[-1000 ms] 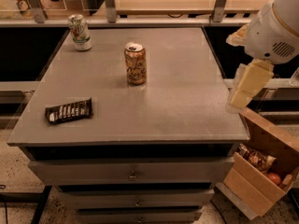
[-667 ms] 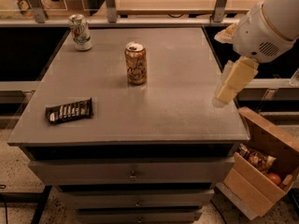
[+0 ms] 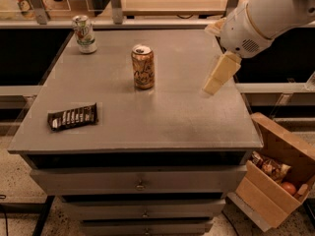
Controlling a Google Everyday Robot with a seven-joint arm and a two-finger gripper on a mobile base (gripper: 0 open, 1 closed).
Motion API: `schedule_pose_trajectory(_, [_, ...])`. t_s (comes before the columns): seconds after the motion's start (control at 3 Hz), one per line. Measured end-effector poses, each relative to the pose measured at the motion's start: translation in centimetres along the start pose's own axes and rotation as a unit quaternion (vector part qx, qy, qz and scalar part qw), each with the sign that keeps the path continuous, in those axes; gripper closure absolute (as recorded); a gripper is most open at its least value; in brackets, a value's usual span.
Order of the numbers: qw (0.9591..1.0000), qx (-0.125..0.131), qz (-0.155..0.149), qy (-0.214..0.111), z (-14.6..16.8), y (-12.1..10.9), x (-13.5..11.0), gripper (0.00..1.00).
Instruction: Pick orange can
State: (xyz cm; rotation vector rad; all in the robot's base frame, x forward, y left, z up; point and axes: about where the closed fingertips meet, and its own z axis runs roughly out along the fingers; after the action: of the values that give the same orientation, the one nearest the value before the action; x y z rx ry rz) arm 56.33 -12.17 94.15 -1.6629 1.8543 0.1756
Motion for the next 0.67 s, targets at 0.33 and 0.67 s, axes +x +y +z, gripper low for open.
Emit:
schedule_pose_trajectory(0.33, [1.0000,0.000,0.000,0.000,0.0,0.0,0.0,0.00])
schedule_pose_trajectory(0.67, [0.9998,-0.007,0.000,-0.017,3.1,-1.8,-0.4,0.00])
